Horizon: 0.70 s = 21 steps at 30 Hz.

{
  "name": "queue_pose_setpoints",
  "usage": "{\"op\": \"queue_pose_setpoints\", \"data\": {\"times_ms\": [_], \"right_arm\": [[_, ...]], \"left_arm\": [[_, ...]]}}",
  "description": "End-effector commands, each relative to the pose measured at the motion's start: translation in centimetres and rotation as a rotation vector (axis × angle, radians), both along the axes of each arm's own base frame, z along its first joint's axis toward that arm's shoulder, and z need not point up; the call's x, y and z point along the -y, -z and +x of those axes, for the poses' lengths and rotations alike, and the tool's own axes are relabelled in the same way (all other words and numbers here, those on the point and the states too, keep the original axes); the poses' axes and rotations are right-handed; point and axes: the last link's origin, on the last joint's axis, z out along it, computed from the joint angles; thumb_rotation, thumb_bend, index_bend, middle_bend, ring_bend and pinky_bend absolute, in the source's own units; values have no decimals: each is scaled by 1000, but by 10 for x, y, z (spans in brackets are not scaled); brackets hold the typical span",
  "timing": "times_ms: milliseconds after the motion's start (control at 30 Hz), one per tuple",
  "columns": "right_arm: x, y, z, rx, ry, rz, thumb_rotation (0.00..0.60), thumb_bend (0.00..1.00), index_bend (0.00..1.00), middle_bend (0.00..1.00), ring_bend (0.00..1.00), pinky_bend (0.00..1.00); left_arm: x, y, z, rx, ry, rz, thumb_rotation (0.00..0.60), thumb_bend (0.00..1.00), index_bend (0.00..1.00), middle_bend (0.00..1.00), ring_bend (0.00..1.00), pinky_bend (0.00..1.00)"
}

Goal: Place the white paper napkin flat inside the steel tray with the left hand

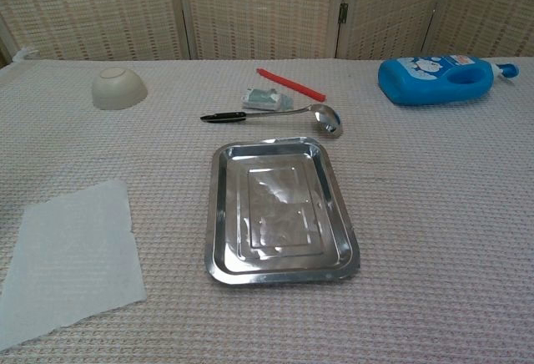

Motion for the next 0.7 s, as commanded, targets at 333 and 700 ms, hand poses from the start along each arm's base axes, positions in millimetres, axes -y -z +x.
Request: {"op": "queue_pose_setpoints", "data": {"times_ms": [333,700], "right_arm": [[-1,4,6,15,-28,20,600,426,0,0,0,0],[2,6,5,23,-22,23,600,427,0,0,0,0]], "left_arm": [[7,8,8,47,83,-63,600,276,113,96,3,0],[18,38,1,-18,282,-181,600,207,232,888,688,818]]}}
